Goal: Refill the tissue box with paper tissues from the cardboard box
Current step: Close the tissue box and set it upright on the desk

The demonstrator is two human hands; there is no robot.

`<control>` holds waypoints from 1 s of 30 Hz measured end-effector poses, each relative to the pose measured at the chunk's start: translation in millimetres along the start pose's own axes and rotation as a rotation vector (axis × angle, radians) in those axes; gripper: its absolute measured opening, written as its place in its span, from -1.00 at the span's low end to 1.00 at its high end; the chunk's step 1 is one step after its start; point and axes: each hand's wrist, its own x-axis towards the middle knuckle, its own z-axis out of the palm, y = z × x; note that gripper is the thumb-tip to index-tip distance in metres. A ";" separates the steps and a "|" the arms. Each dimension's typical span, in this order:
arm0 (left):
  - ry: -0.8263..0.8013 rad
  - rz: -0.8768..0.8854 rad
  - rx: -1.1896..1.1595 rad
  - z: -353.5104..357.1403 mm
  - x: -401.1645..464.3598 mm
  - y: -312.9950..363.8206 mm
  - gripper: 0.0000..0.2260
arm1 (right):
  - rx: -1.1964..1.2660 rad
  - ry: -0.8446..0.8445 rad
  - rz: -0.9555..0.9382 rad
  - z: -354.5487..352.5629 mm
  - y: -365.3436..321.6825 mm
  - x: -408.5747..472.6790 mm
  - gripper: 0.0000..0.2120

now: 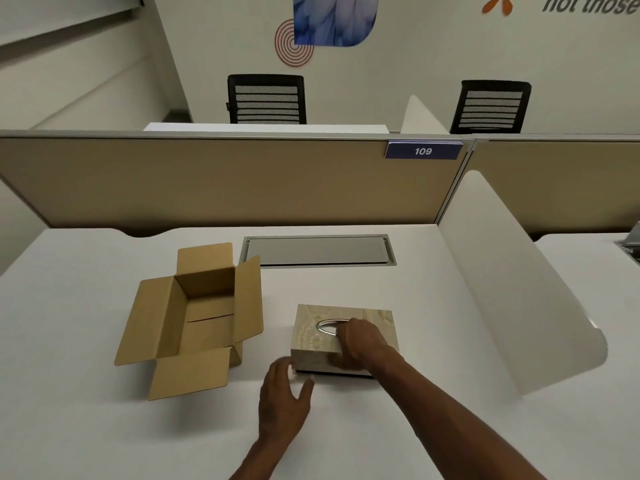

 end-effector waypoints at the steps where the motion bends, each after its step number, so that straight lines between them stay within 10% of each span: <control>1: -0.002 0.002 -0.027 -2.6 5.1 2.7 -0.54 | 0.015 0.015 0.005 3.4 -1.3 -2.7 -0.49; 22: -0.120 0.003 -0.084 -16.4 35.4 11.0 -0.48 | 0.262 0.517 0.175 67.8 16.0 -47.7 -0.10; 30: -0.197 -0.046 -0.088 -16.2 45.4 6.2 -0.45 | 0.735 0.283 0.493 89.1 27.1 -55.4 0.37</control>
